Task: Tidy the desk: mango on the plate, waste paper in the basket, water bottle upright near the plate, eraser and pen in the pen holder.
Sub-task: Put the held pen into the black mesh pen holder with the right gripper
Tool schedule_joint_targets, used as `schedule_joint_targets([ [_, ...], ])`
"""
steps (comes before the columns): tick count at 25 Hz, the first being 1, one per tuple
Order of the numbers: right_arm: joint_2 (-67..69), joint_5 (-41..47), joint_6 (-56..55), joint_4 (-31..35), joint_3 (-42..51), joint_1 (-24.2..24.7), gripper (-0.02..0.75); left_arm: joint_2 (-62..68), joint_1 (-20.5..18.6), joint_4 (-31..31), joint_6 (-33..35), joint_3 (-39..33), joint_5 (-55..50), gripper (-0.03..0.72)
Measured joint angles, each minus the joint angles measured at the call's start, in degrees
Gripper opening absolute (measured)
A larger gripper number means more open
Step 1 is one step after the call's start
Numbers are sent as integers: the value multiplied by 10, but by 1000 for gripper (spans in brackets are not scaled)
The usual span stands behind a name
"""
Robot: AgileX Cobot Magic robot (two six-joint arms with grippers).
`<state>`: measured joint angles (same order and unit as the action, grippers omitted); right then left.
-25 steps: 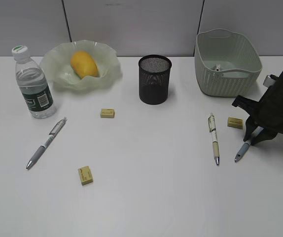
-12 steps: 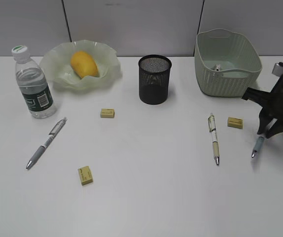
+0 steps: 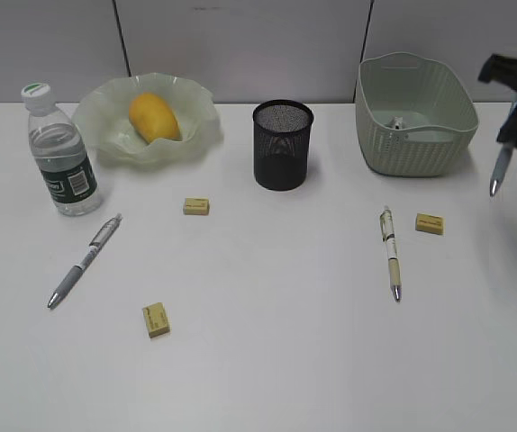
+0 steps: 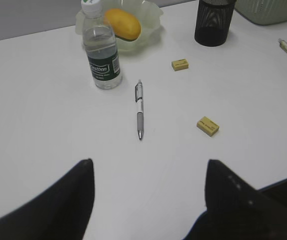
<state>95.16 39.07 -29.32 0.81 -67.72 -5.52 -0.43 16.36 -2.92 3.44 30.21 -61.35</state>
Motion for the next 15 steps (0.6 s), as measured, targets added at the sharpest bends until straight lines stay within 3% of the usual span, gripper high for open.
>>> schedule_joint_targets([
  [5,-18,-53,74,67,-52,-15,132,0,0,0,0,0,0,523],
  [15,-14,-268,118,63,-86,-143,132,0,0,0,0,0,0,523],
])
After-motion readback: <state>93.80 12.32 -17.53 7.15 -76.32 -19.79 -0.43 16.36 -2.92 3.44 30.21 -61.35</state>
